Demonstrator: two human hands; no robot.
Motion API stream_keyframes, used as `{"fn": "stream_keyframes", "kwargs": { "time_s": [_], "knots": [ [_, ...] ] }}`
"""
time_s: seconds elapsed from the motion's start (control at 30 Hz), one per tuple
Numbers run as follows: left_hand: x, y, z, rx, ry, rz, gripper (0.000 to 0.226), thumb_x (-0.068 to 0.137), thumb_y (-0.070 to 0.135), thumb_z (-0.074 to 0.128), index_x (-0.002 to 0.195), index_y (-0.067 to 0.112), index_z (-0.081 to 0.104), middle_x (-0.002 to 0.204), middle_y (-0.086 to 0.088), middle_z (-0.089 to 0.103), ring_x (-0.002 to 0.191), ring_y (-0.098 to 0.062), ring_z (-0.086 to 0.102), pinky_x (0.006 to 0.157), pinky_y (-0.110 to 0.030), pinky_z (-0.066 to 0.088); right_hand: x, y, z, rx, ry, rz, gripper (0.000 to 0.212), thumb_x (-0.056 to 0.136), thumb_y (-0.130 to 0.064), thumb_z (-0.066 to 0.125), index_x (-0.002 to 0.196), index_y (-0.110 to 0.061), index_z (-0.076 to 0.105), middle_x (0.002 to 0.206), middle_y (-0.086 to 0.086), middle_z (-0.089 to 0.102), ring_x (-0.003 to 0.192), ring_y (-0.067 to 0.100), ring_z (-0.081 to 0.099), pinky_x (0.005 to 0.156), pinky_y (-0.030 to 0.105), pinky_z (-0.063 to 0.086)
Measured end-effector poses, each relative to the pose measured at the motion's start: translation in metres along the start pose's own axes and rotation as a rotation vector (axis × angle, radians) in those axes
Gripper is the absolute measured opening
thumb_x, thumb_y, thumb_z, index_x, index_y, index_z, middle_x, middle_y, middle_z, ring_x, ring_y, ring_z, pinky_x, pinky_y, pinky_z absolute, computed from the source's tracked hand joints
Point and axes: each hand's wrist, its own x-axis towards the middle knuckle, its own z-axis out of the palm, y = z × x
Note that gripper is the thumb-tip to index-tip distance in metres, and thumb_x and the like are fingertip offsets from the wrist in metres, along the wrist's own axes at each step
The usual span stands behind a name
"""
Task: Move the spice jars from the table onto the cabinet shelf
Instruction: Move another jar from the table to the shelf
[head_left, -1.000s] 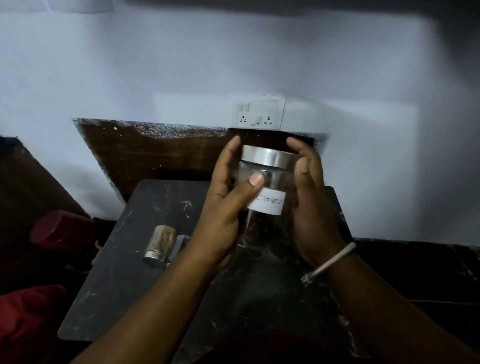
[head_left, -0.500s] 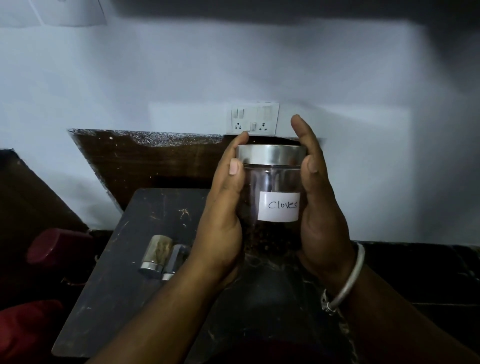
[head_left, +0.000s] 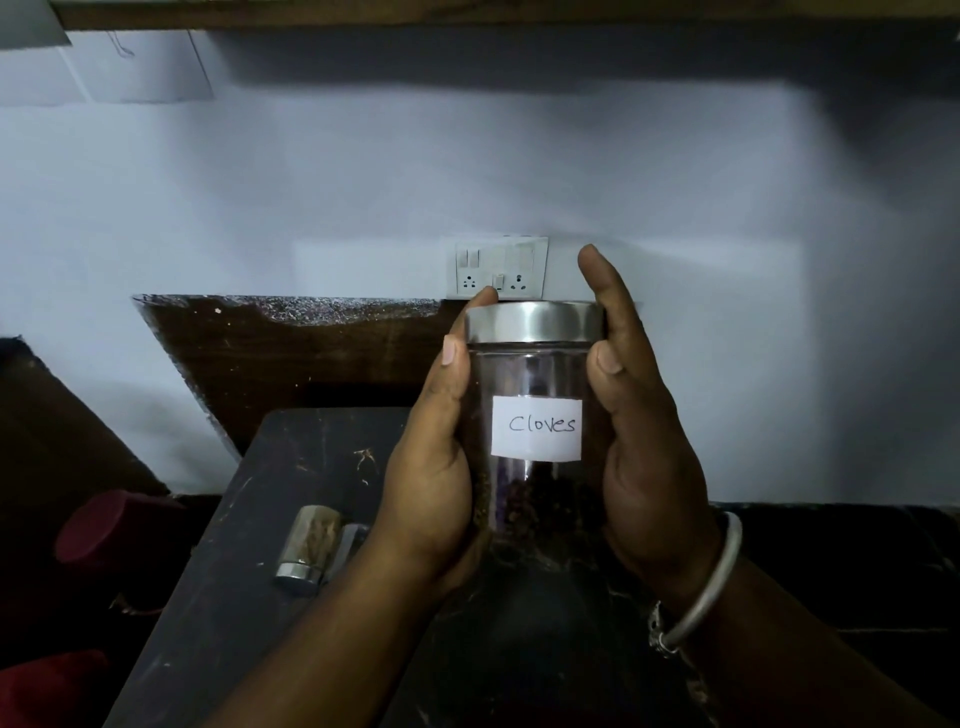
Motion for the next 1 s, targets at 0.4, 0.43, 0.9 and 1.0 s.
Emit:
{"fn": "stream_keyframes", "kwargs": {
  "time_s": [0.4, 0.43, 0.9, 1.0],
  "knots": [
    [0.015, 0.0, -0.001, -0.015, -0.044, 0.001, 0.062, 0.1, 0.056, 0.046, 0.154, 0.025, 0.045, 0.149, -0.017, 0.056, 0.139, -0.037, 0.053, 0.116, -0.057, 0.038, 0.01, 0.0, -0.004, -0.034, 0.021, 0.002, 0.058, 0.098, -0.041, 0.045, 0.156, -0.039, 0.035, 0.163, 0.0, 0.04, 0.148, 0.022, 0.043, 0.12, 0.05, 0.037],
    [0.02, 0.002, 0.001, -0.016, -0.049, 0.026, 0.059, 0.099, 0.054, 0.047, 0.152, 0.029, 0.048, 0.148, -0.016, 0.058, 0.138, -0.036, 0.055, 0.114, -0.055, 0.04, 0.014, -0.002, -0.005, -0.04, 0.018, -0.002, 0.059, 0.098, -0.042, 0.045, 0.155, -0.04, 0.035, 0.162, -0.001, 0.041, 0.147, 0.021, 0.044, 0.12, 0.051, 0.038],
    [0.142, 0.099, 0.05, 0.46, -0.1, 0.533, 0.055, 0.098, 0.062, 0.039, 0.147, 0.042, 0.048, 0.142, -0.001, 0.062, 0.125, -0.023, 0.064, 0.094, -0.057, 0.059, 0.133, -0.113, -0.033, -0.837, 0.07, -0.304, 0.073, 0.072, -0.068, 0.07, 0.135, -0.038, 0.049, 0.107, -0.02, 0.064, 0.091, -0.001, 0.066, 0.071, 0.016, 0.056],
    [0.201, 0.136, 0.063, 0.719, -0.059, 0.695, 0.054, 0.102, 0.057, 0.037, 0.151, 0.036, 0.046, 0.155, -0.002, 0.051, 0.14, -0.019, 0.05, 0.111, -0.053, 0.048, 0.187, -0.138, -0.047, -0.913, 0.145, -0.359, 0.07, 0.07, -0.062, 0.073, 0.13, -0.032, 0.051, 0.1, -0.02, 0.062, 0.085, 0.0, 0.064, 0.075, 0.027, 0.056]
  ]
}}
